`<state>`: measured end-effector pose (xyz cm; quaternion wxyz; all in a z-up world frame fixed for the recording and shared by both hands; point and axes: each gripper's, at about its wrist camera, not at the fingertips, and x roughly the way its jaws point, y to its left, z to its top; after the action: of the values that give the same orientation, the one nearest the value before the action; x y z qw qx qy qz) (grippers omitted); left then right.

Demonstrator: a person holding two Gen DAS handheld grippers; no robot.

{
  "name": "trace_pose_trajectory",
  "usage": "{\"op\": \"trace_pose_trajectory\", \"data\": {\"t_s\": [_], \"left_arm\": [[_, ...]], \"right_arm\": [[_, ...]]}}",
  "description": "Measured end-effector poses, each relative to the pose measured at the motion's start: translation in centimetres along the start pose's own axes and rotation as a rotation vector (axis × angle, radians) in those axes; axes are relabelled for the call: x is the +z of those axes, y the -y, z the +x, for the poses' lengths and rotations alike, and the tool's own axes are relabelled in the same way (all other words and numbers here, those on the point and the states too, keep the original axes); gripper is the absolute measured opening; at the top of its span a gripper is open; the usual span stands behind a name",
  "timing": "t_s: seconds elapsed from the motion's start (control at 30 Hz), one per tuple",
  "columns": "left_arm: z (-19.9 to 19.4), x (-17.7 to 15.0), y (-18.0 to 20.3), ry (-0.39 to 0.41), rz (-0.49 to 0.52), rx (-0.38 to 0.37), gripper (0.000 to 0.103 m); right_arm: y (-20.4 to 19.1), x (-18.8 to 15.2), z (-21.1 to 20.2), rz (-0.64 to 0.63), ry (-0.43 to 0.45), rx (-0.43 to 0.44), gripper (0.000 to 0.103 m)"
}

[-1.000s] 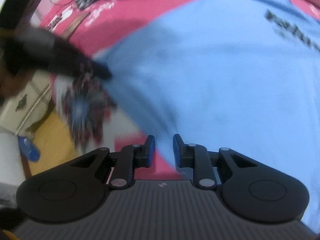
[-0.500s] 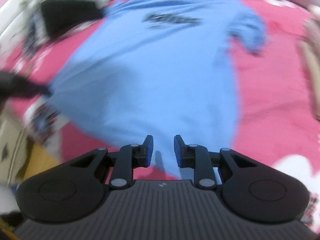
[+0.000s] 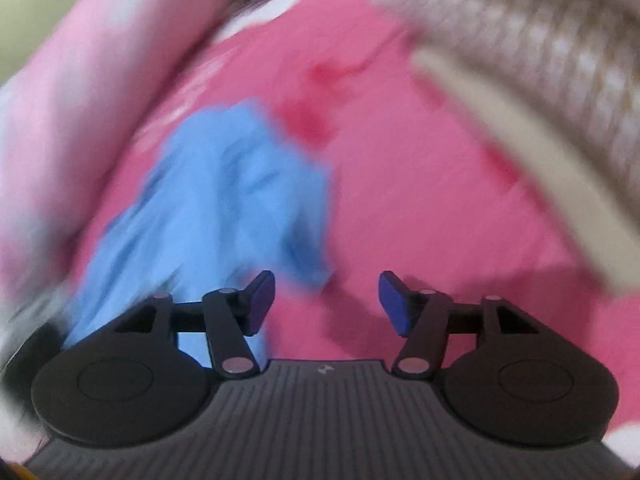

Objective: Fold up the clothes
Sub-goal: 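Grasp the shirt shoulder with the right gripper and smooth it flat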

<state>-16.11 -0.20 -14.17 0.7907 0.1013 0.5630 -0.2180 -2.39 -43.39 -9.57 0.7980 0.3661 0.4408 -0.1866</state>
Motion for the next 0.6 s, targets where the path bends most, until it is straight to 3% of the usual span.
{"op": "trace_pose_trajectory", "data": {"t_s": [0.2, 0.3, 0.37, 0.5, 0.6], "left_arm": [[0.4, -0.3, -0.3, -0.016, -0.048, 0.012, 0.036], [0.4, -0.1, -0.4, -0.020, -0.058, 0.017, 0.036], [0.5, -0.1, -0.4, -0.034, -0.048, 0.012, 0.036], [0.3, 0.0, -0.6, -0.058, -0.027, -0.003, 0.036], [0.4, 0.0, -1.0, -0.069, -0.019, -0.011, 0.036]], "right_arm": [[-2.3, 1.0, 4.9, -0.119, -0.106, 0.016, 0.058], [-3.8, 1.7, 5.1, -0.222, -0.105, 0.000, 0.002], [-4.3, 2.7, 4.2, -0.292, -0.070, -0.023, 0.002], [-5.3, 5.9, 2.3, -0.498, 0.037, -0.161, 0.002], [-5.6, 8.1, 2.8, -0.588, 0.062, -0.254, 0.002]]}}
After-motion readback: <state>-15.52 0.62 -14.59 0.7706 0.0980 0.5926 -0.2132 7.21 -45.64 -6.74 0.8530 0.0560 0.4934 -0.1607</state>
